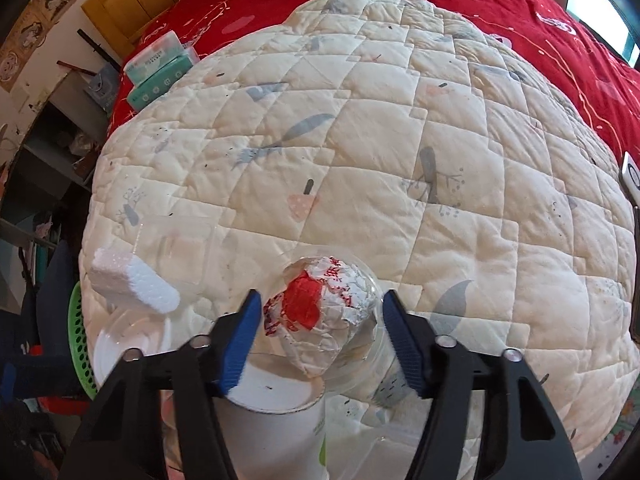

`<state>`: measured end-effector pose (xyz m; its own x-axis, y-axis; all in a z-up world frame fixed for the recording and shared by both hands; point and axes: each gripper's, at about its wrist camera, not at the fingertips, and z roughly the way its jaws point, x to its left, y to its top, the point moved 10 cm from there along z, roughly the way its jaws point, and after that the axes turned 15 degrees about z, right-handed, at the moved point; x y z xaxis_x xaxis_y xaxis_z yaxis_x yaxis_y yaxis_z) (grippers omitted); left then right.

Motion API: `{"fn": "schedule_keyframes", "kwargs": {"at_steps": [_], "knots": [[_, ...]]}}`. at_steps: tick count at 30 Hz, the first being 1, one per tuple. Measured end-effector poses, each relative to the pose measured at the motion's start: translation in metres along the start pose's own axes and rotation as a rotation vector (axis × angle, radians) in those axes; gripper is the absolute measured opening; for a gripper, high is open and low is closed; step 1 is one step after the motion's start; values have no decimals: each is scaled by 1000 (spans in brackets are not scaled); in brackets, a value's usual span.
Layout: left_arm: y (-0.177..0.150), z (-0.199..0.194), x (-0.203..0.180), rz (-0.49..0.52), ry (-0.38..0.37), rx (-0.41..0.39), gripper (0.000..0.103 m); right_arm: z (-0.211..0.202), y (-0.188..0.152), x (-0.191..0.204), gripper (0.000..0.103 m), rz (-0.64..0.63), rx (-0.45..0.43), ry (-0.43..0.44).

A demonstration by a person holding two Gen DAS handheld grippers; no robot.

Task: Collect trash
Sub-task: 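Grasp the white foam block with the left gripper while the right gripper holds the foil ball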

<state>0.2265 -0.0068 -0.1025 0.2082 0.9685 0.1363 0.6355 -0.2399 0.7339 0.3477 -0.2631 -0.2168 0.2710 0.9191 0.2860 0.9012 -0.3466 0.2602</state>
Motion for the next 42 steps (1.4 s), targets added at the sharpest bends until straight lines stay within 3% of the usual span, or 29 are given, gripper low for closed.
{"fn": "schedule_keyframes", "kwargs": {"at_steps": [3,14,18,25,32,33,35,36,42], "knots": [[7,8,-10,20,-35,-1,95,-3,1,-1,48,5,0,17],[38,50,-57,100,-169,2,87,-46,9,-4,47,-5,-91,69],[44,75,-76,111,-215,40,87,-60,8,-6,47,-17,-115,84],[46,108,-99,109,-244,103,87,-73,1,-17,47,-25,-137,84],[46,136,-105,78,-214,165,87,-80,-3,-24,47,-17,-145,98],[47,139,-105,76,-207,169,86,-80,-3,-26,47,-16,-145,100],[46,143,-106,70,-218,174,66,-81,-6,-26,47,-16,-143,104],[45,145,-106,65,-229,182,62,-81,-7,-27,47,-17,-144,104],[44,128,-94,19,-244,125,61,-89,-16,-21,47,-30,-161,121]]}}
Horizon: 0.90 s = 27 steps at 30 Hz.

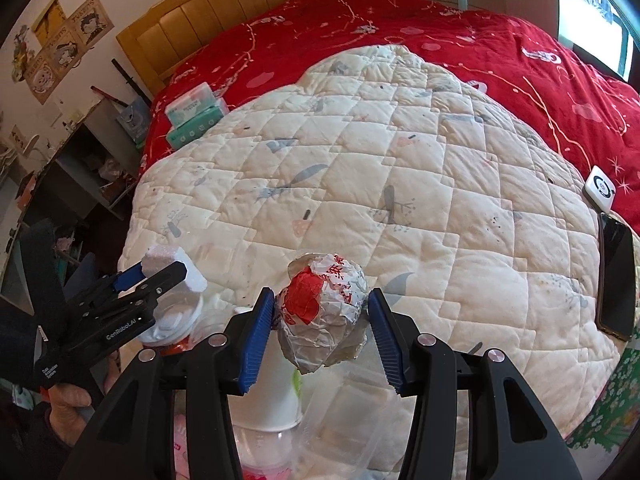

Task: Collect trash
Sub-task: 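Grasp the white foam block with the left gripper while the right gripper holds the foil ball, then carry both items to the green basket and open the left gripper over it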

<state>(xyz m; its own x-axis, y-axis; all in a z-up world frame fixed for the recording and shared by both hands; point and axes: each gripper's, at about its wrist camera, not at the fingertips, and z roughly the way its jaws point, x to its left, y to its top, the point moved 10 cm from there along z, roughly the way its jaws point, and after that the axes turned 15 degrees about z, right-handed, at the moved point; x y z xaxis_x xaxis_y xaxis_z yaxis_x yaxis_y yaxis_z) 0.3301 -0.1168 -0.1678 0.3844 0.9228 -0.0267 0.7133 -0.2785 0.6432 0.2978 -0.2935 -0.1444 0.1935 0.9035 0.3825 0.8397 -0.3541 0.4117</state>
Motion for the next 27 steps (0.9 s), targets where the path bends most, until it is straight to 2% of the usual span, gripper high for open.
{"fn": "schedule_keyframes", "kwargs": {"at_steps": [7,15,21,27], "knots": [[-3,-65,28,-57,27,-109,61,-18,-18,42,47,-57,-29,66],[-40,-140,92,-122,161,-158,61,-32,-50,115,47,-150,-31,167],[-86,-173,151,-180,281,-128,61,-30,-82,170,47,-214,2,236],[-139,-185,203,-256,374,-69,62,-18,-109,215,47,-276,42,266]]}}
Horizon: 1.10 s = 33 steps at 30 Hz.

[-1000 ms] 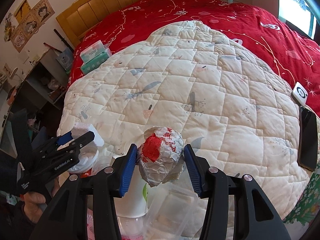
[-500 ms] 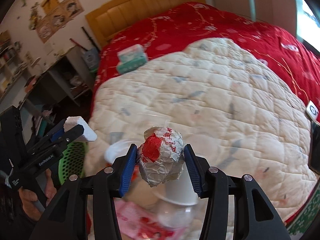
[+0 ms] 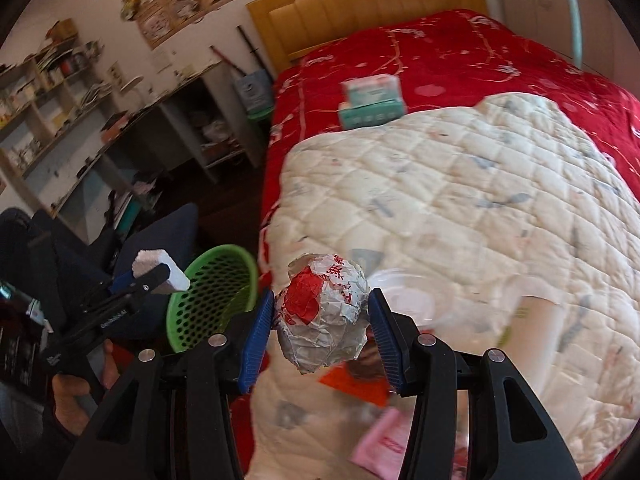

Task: Collect trash
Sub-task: 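Carry both items to the green basket and open the left gripper over it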

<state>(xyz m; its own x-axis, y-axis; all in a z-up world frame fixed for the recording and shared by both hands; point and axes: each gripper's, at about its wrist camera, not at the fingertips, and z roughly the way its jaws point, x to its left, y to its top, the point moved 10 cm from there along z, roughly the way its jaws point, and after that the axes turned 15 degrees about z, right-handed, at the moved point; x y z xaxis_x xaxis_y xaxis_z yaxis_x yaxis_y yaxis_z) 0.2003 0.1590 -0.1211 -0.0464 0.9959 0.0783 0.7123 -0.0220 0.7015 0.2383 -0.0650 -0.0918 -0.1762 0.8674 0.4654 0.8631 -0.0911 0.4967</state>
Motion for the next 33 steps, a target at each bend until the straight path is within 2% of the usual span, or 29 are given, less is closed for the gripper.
{"fn": "schedule_keyframes", "kwargs": {"at_steps": [8,13,18,23,33], "knots": [[-38,17,61,-100,53,78,63,25,-13,41,47,-57,49,25],[-51,24,82,-123,73,93,65,39,-20,59,47,-79,74,41],[-65,30,96,-167,66,111,74,53,-29,71,47,-90,105,58],[-76,21,106,-190,74,109,75,65,-37,85,48,-107,132,68],[-105,-20,128,-219,142,90,75,105,-61,131,48,-164,208,92]]}}
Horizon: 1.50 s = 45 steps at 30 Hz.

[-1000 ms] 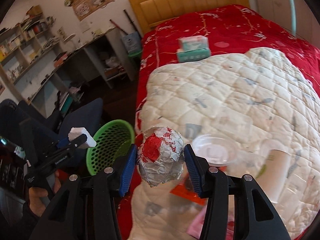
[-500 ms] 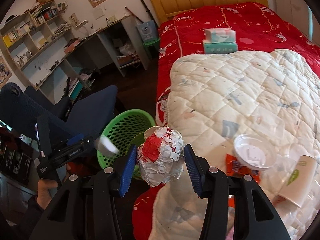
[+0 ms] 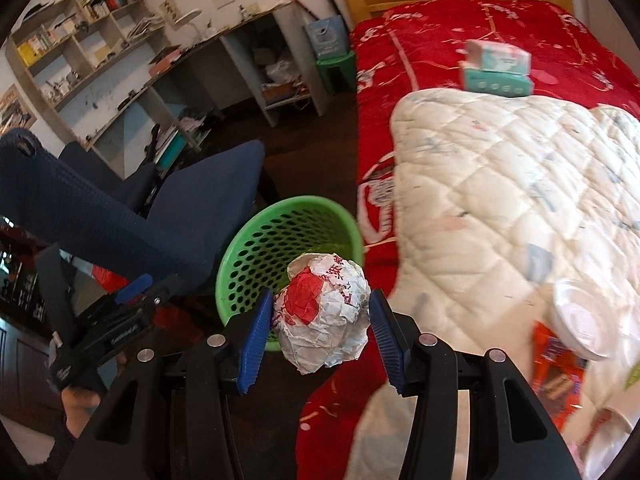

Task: Collect trash
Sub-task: 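Carry both items to the green basket and open the left gripper over it, then open the right gripper over the green basket to drop the foil ball, then move the right gripper back to the bed and grasp the white paper cup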

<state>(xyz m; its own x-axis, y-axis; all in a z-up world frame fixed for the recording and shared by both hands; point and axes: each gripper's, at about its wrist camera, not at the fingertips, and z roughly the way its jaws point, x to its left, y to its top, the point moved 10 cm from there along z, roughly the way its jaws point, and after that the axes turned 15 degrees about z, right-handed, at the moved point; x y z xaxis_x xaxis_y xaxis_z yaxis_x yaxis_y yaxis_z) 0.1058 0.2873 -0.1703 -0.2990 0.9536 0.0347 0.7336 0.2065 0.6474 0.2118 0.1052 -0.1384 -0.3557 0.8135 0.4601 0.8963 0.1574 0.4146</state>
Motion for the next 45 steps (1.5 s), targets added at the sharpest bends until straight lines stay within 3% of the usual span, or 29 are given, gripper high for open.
{"fn": "schedule_keyframes", "kwargs": {"at_steps": [12,14,17,26,35,45], "knots": [[-23,-18,36,-51,56,-13,75,68,-4,59,51,-49,67,12],[-26,-18,39,-64,56,-11,75,78,-2,66,54,-53,68,15],[-29,-17,42,-78,52,-6,75,87,2,76,68,-37,60,48],[-29,-18,32,-77,34,-9,75,71,0,73,76,-30,31,66],[-19,-22,-9,-20,-10,-24,77,5,-2,12,84,-26,-80,-38],[-14,-21,-65,58,-80,-17,78,-80,-8,-112,85,107,-186,-180]]}}
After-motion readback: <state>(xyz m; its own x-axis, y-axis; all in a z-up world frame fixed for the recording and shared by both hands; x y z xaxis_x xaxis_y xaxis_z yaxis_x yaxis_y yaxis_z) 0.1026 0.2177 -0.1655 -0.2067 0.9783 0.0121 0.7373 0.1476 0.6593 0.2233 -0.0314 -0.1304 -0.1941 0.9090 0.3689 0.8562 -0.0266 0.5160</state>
